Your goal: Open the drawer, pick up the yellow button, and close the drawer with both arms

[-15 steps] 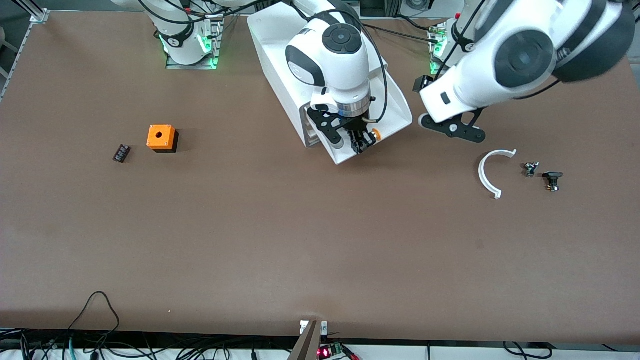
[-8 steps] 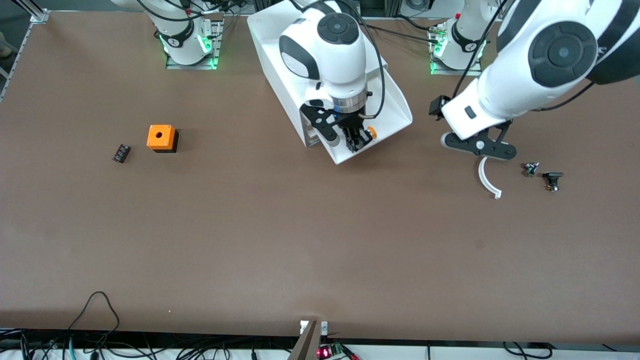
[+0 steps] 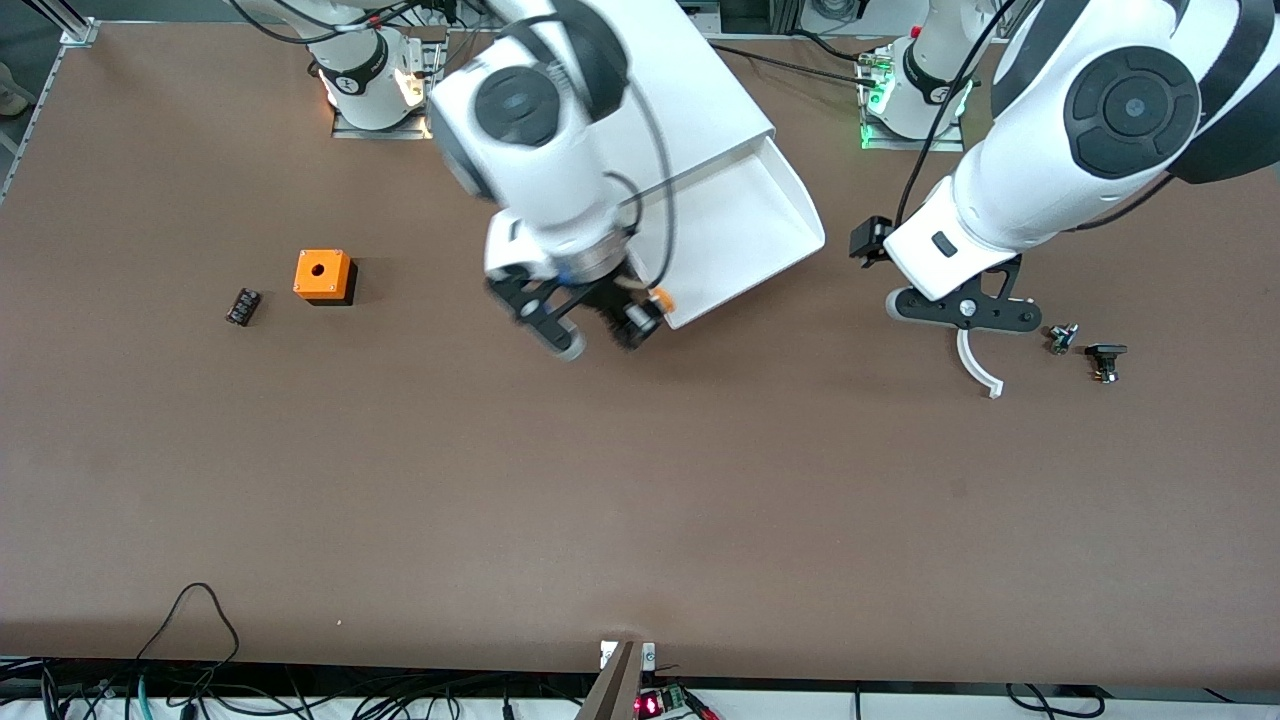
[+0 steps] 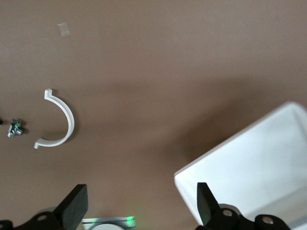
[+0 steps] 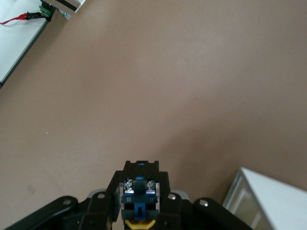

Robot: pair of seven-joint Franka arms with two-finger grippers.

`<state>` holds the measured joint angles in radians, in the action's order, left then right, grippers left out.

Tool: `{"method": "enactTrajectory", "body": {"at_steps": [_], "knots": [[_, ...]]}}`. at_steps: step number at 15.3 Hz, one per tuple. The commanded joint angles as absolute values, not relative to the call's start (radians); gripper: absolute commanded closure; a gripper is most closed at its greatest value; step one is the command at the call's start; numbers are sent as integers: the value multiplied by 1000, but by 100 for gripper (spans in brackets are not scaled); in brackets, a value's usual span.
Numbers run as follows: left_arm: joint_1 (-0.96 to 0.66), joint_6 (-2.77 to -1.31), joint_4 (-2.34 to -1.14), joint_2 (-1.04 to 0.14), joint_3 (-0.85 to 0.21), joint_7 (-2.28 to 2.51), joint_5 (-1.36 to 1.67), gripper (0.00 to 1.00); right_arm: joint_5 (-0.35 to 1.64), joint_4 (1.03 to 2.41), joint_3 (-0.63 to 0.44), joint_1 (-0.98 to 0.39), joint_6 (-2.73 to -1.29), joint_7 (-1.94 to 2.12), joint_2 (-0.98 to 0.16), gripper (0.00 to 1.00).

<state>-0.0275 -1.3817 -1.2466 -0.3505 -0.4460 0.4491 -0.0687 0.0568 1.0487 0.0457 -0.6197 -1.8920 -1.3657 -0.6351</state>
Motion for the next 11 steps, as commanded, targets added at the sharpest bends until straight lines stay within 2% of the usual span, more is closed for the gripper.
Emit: {"method": "enactTrajectory", "body": {"at_steps": [1,4,9,11], "knots": [[-38,-1513,-1346,-299,-468,653,-91,0,86,1042,63,-548,-1826,-1161,-630,100],[-29,-1746,-1488,-255,-469,705,-89,0,87,1045,58,-480,-1790,-950,-630,100],[-37,-1981,-1630,-253,-511,795,-86,0,71,1077,48,-367,-1674,-629,-627,100],[-38,-2092,-1702,-249,-515,819,-90,0,71,1153,-7,-351,-1686,-507,-592,100]]}}
